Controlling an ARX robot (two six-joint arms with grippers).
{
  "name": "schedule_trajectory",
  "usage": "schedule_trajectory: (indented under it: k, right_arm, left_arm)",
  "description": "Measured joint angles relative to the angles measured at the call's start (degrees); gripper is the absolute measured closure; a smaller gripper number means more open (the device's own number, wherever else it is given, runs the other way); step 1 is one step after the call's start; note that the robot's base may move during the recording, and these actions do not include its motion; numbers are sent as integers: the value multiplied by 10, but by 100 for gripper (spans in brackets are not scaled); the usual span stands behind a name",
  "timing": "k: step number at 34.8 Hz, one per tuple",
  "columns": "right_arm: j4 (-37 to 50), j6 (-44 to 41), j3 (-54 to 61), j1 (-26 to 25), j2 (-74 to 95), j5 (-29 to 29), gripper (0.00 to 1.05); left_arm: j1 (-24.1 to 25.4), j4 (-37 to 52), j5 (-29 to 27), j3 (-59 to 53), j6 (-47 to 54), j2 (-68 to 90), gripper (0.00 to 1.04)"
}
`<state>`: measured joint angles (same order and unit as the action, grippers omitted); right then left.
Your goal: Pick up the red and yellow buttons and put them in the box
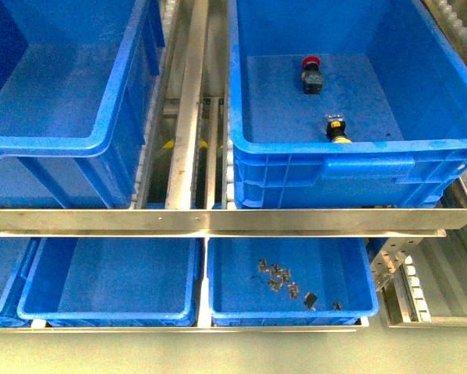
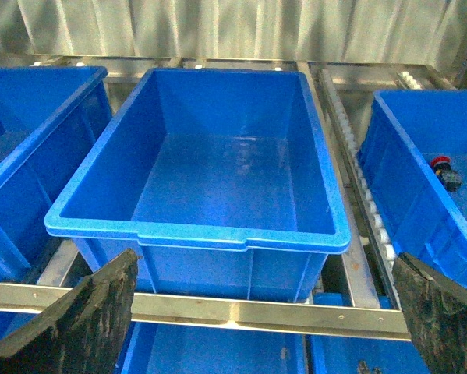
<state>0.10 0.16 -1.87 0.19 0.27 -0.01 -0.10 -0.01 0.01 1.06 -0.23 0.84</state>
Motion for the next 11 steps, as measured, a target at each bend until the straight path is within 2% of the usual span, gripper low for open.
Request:
schedule_trajectory:
  k: [11]
  right_arm:
    - [0,0,0,0,0,0,7]
  left_arm:
    - [0,0,0,0,0,0,8]
